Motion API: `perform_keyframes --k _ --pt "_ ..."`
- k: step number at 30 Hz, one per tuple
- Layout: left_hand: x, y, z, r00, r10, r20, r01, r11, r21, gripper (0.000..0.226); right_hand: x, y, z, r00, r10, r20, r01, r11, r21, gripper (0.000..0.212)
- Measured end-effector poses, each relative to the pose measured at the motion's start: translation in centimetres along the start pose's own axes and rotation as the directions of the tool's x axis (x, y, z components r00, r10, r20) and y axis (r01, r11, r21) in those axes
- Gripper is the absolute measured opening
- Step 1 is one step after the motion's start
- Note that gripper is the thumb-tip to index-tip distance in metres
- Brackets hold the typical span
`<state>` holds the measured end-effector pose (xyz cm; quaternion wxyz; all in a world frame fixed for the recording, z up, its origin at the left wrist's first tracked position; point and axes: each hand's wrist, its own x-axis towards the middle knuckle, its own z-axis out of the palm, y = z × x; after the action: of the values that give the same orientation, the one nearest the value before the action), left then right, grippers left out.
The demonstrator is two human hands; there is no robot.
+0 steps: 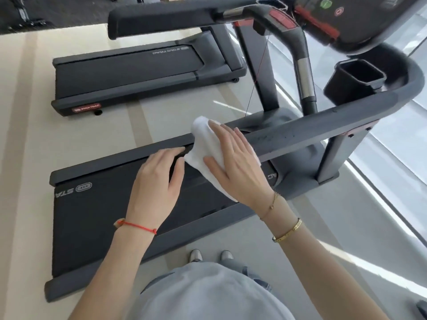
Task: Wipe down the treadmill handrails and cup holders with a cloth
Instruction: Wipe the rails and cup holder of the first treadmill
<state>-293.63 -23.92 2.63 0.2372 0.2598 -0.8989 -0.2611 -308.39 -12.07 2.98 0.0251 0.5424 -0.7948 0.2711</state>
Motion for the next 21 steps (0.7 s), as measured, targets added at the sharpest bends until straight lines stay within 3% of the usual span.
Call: perform_keyframes --k 2,6,11,13,17,21 --pt "-0.2 0.2 0.3 0.999 -0.032 -0.017 0.032 0.999 -0.003 0.032 0.5 0.7 0.1 0.998 -0.062 0.029 0.065 0.992 -0.109 0.052" --pt "-0.4 1.0 1.1 0.993 -0.091 -0.077 0.091 0.996 -0.002 0.031 1.2 3.0 -0.6 0.991 -0.134 -0.013 0.131 0.981 -0.140 0.043" --pt "-0.2 1.8 2.3 0.979 -0.147 -0.142 0.152 0.988 0.028 0.028 1.8 7.3 -2.9 0.992 -0.079 -0.101 0.059 0.980 -0.191 0.029" --pt "-0.2 2.0 2.5 0.974 -0.158 -0.164 0.166 0.985 0.039 0.026 2.4 7.9 -3.3 0.995 -0.079 -0.065 0.064 0.977 -0.205 0.030" --pt "-0.3 2.2 2.8 0.964 -0.175 -0.199 0.186 0.982 0.035 0.026 3.7 5.9 -2.5 0.967 -0.207 0.151 0.228 0.964 -0.139 0.047" --pt "-0.3 2.3 3.1 0.956 -0.201 -0.215 0.211 0.977 0.023 0.026 3.1 5.5 -2.4 0.934 -0.318 0.163 0.333 0.940 -0.075 0.050"
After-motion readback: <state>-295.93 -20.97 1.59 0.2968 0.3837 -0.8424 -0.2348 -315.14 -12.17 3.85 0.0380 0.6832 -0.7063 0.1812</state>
